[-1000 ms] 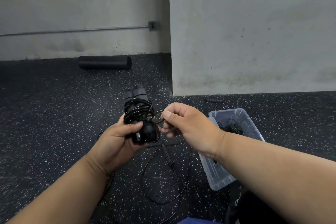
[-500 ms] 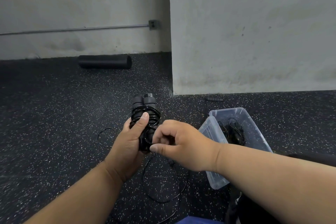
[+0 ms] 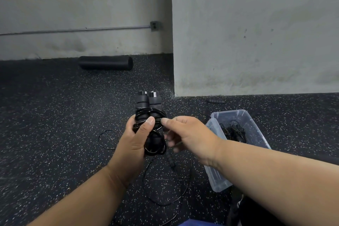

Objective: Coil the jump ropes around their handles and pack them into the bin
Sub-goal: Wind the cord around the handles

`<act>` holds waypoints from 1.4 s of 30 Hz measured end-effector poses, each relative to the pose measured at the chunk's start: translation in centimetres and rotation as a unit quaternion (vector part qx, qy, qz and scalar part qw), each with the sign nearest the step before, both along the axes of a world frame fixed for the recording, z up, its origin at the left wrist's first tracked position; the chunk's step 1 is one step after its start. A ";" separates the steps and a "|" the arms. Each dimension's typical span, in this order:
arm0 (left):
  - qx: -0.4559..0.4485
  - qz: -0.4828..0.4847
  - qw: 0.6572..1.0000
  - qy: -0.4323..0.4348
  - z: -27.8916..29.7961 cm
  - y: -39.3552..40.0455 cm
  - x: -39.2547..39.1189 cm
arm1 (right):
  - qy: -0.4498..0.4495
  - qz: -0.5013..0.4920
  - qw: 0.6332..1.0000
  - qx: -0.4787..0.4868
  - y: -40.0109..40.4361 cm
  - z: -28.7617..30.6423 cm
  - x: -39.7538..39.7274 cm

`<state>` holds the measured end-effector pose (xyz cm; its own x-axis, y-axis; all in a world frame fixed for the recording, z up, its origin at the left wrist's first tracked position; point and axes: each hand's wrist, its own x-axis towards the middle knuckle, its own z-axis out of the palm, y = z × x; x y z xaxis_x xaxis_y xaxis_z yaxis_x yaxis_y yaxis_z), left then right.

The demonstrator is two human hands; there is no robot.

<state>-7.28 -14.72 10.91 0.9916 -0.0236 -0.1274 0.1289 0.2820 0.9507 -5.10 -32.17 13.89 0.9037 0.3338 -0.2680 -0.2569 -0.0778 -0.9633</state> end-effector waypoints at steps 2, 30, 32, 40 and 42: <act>-0.002 0.004 1.000 0.006 -0.1 0.0 0.0 | 0.003 -0.008 1.000 0.001 -0.1 -0.1 0.2; 0.146 -0.082 0.986 0.023 0.5 0.5 -0.5 | -0.066 -0.085 0.992 0.062 -4.9 2.3 6.3; 0.155 -0.074 0.985 0.030 0.4 0.6 -0.5 | -0.065 -0.086 0.990 0.086 -5.0 2.7 6.1; 0.017 0.048 0.989 0.137 -0.4 1.2 0.5 | -0.086 -0.126 0.968 0.198 -5.7 3.2 5.7; -0.010 0.062 0.985 0.158 -0.6 1.3 0.7 | -0.149 -0.084 0.971 0.164 -5.4 3.1 4.8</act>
